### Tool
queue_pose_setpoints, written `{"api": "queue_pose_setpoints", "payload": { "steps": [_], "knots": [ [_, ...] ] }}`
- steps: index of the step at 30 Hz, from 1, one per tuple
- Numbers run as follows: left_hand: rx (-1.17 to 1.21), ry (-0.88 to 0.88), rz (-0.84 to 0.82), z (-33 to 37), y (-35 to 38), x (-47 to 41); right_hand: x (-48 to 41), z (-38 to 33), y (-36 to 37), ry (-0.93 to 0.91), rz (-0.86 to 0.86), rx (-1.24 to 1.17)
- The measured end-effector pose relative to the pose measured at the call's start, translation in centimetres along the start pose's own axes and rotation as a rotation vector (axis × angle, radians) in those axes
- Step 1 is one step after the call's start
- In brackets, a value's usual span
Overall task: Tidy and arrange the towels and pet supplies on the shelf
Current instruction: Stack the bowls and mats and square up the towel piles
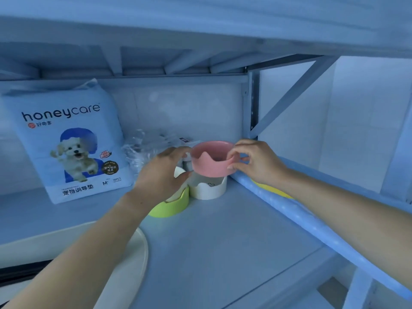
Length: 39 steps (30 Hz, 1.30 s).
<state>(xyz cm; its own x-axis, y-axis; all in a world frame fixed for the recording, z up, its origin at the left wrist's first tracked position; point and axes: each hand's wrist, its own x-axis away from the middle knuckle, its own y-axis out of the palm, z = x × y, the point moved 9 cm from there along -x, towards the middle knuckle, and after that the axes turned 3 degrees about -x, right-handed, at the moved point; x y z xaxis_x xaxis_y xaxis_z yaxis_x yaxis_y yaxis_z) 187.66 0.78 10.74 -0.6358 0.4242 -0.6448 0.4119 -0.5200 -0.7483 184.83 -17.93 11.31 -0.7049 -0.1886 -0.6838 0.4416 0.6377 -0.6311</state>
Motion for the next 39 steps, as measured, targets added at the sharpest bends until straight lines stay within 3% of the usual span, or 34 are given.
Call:
{"api": "queue_pose_setpoints", "payload": {
  "steps": [10,14,23,32,39],
  "knots": [
    [-0.056,-0.181,-0.053,-3.6,2.1,-0.3,-3.9,3.9,3.2,0.035,-0.038,-0.044],
    [-0.109,-0.261,-0.145,-3.9,3.6,0.1,-4.3,4.7,4.8,0.030,-0.093,-0.044],
    [-0.310,-0.326,-0.228,-3.2,4.5,1.1,-3.7,5.7,7.5,-0.002,-0.200,-0.042],
    [-0.313,-0.375,-0.118,-2.6,4.2,1.8,-3.3,5.9,8.3,0.039,-0.305,0.031],
    [-0.287,-0.380,-0.023,-1.7,3.3,3.7,-2.9,3.6,8.2,-0.115,-0.362,0.114]
  ]
}}
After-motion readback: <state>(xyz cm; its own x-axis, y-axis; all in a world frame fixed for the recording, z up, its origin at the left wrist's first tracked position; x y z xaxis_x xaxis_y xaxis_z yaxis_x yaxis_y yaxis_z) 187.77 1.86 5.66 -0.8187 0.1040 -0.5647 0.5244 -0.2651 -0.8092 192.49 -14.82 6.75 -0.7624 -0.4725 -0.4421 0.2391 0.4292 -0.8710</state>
